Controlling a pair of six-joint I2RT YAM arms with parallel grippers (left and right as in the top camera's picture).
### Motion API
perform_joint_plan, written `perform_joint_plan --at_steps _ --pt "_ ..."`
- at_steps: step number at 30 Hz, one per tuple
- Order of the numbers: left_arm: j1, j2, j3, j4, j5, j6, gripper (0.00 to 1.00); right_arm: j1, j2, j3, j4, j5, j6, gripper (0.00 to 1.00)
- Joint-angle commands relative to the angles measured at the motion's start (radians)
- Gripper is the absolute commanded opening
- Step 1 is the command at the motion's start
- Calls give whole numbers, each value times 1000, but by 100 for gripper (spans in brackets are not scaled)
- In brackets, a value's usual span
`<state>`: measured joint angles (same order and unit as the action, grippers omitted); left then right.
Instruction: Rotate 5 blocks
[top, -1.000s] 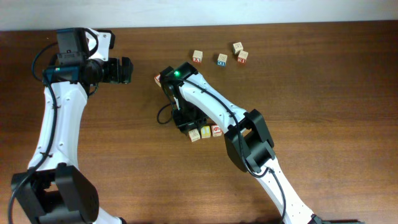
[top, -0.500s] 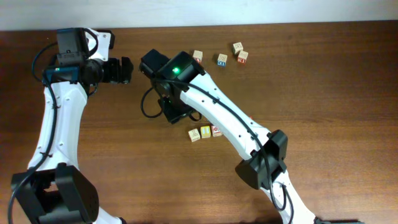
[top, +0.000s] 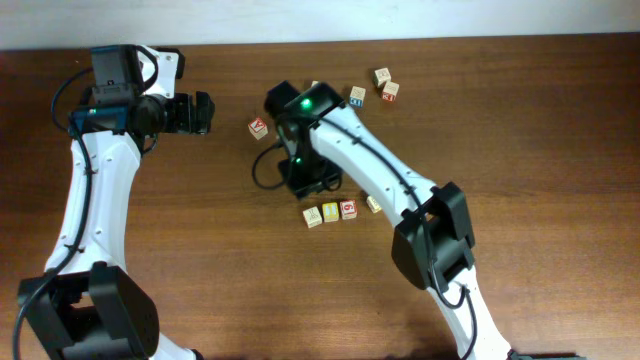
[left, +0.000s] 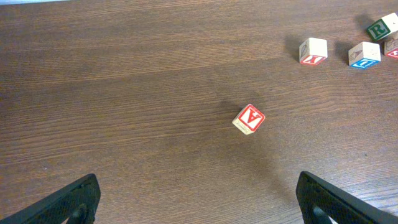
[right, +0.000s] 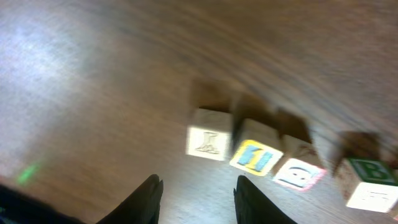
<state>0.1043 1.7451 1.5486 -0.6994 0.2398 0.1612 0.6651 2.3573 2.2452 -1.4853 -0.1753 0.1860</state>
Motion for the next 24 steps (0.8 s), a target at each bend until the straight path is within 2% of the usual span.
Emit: perform_joint_plan --at_steps 1,4,6,8,9,10,11,12,16,24 --pt "1 2 8 -1 15 9 99 77 -13 -11 21 3 33 39" --pt "1 2 8 -1 15 9 99 166 -11 -49 81 3 40 38" --pt "1 2 8 -1 15 9 99 165 -11 -150 161 3 85 23" --pt "1 2 8 -1 15 9 99 166 -11 -261 265 3 104 21" --pt "1 2 8 -1 15 9 99 166 -10 -308 332 71 105 21" --pt "1 2 8 -1 15 9 99 164 -10 -318 345 100 117 18" --pt "1 2 8 -1 15 9 99 165 -10 -318 351 139 177 10" --pt "1 2 8 -1 15 9 99 164 -10 -318 355 163 226 8" --pt "1 2 8 -1 15 9 99 164 -10 -318 336 230 350 7" --pt "1 2 8 -1 15 9 99 120 -8 -334 285 229 404 4"
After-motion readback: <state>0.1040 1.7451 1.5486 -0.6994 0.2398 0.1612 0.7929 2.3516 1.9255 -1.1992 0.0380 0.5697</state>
